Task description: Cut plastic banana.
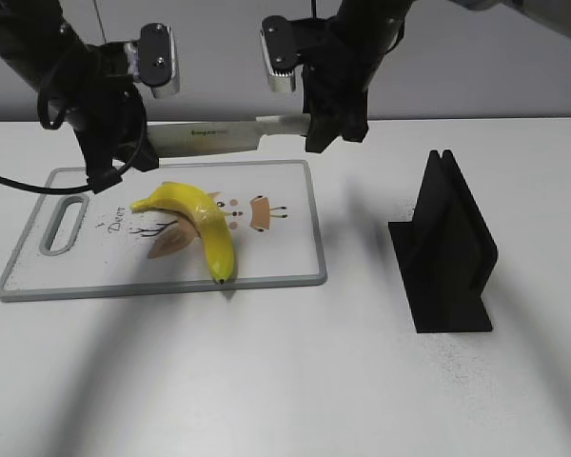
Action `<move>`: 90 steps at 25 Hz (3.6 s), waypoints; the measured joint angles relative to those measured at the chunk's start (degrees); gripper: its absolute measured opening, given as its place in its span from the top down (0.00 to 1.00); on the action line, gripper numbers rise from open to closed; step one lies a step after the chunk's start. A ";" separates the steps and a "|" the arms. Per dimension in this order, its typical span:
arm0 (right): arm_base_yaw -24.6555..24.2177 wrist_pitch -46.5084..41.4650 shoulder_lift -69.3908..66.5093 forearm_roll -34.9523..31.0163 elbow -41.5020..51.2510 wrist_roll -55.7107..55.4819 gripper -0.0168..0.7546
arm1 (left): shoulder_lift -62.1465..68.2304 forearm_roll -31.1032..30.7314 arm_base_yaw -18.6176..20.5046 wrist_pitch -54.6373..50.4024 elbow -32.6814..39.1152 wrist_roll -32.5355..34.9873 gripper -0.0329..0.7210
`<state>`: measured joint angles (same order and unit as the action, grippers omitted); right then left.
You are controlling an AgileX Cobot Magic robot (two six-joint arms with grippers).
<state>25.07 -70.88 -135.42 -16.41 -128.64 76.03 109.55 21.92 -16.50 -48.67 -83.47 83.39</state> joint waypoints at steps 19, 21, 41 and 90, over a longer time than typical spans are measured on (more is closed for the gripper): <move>0.06 0.39 1.57 -0.63 -0.11 -2.41 0.74 | -6.12 11.45 -0.35 1.79 0.00 -1.18 0.14; 0.06 0.45 1.77 -0.40 -0.11 -2.87 0.74 | -8.38 11.80 -0.25 3.84 0.00 -3.70 0.14; 0.01 0.45 10.95 2.47 -0.12 -62.57 0.74 | -18.43 -12.71 11.06 -11.21 0.00 -65.94 0.18; 0.01 17.54 57.60 13.36 73.31 -100.70 0.74 | -105.98 -18.83 13.72 -17.74 53.36 -76.23 0.21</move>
<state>25.08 -53.34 -77.82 -3.04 -55.33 -24.66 3.57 3.09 -2.78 -66.42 -30.11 7.16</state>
